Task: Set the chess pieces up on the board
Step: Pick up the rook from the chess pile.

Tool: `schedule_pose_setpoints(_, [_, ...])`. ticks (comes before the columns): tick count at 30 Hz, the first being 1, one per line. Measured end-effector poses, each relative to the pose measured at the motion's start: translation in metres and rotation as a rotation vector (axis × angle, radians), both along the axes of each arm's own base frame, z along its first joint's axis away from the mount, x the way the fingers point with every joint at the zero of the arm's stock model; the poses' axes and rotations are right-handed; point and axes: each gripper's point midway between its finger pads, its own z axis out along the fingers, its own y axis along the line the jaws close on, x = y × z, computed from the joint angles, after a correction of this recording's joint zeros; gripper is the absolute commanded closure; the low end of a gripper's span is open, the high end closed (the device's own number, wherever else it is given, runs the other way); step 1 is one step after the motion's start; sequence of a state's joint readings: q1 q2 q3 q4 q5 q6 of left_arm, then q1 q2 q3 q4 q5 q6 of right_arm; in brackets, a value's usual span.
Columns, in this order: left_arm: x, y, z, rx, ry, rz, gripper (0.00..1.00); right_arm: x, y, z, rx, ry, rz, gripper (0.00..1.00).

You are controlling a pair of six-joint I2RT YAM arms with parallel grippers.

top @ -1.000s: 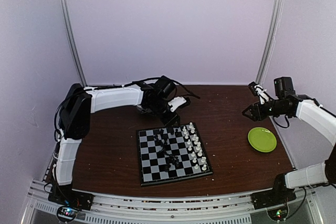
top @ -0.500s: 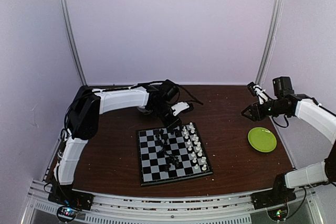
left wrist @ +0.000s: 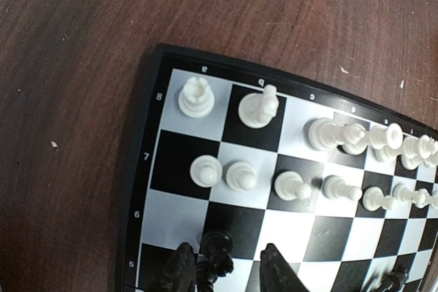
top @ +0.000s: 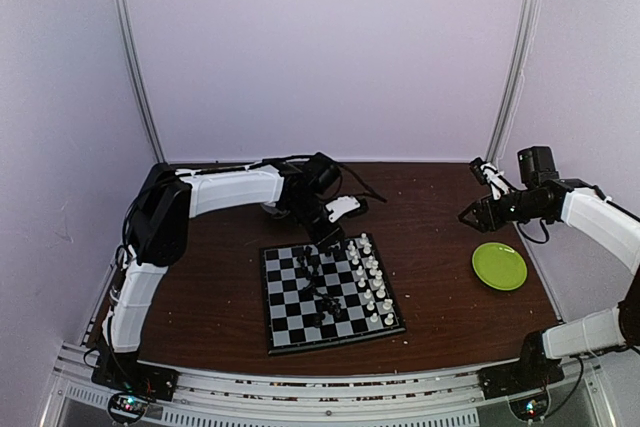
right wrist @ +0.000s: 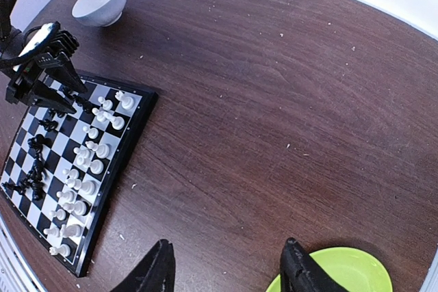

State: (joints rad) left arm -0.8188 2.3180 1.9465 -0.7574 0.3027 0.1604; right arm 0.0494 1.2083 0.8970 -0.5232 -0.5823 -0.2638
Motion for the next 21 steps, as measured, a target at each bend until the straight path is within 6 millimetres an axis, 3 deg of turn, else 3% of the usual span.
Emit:
schedule_pose_setpoints(12, [-0.0003,0.0001,-0.0001,0.001,-0.002,-0.006,0.76,-0.0002,0.0006,-0.0043,-0.004,0.015,0.001,0.47])
schedule_pose_setpoints(21, [-0.0005,0.0003,-0.0009,0.006,-0.004,-0.006,0.75,-0.0001,0.0021,-0.0041,-0.008,0.014,0.005,0.47])
